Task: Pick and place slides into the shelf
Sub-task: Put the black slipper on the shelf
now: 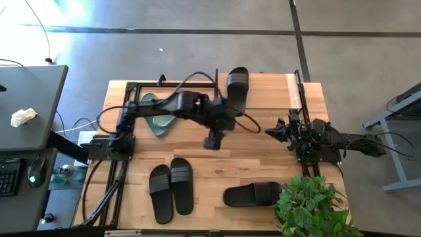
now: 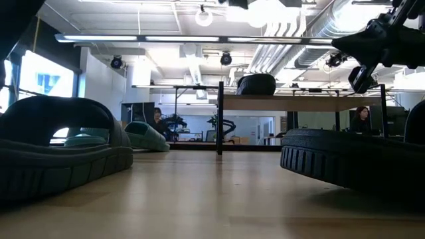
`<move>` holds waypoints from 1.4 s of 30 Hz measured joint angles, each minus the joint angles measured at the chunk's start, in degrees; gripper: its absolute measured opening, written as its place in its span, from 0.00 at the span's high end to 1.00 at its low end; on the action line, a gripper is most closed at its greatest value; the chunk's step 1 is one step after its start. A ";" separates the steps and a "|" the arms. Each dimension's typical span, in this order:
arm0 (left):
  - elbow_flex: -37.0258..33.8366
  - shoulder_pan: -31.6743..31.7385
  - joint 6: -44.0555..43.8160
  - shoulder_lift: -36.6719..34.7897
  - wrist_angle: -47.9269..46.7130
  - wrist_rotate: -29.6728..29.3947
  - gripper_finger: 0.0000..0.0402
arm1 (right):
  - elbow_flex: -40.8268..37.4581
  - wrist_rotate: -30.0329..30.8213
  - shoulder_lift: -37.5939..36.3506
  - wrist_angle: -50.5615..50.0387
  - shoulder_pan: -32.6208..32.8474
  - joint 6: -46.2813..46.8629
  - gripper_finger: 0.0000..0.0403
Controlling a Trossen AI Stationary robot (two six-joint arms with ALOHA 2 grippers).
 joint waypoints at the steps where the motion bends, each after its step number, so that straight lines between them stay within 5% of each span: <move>1: 0.04 -0.28 -0.12 -0.71 0.40 6.21 0.52 | 0.00 -0.47 0.00 0.00 0.00 0.00 1.00; 3: 0.04 -0.50 -0.69 -1.43 0.24 16.63 0.52 | 0.00 -0.97 0.00 -0.04 0.02 0.00 1.00; 5: 0.03 -1.64 -1.64 -1.35 -0.06 21.09 0.52 | 0.00 -1.33 0.00 -0.10 0.00 0.03 1.00; 20: -0.05 -11.40 5.72 9.09 4.03 15.87 0.53 | 0.02 -3.69 0.00 -6.31 0.00 0.02 1.00; 33: -0.05 -11.62 8.54 17.71 12.01 10.87 0.76 | 0.02 -0.95 0.07 -8.29 0.01 1.79 1.00; 42: -0.02 -15.06 16.76 21.75 20.30 4.75 0.80 | 0.02 2.38 0.07 -8.89 0.01 1.16 1.00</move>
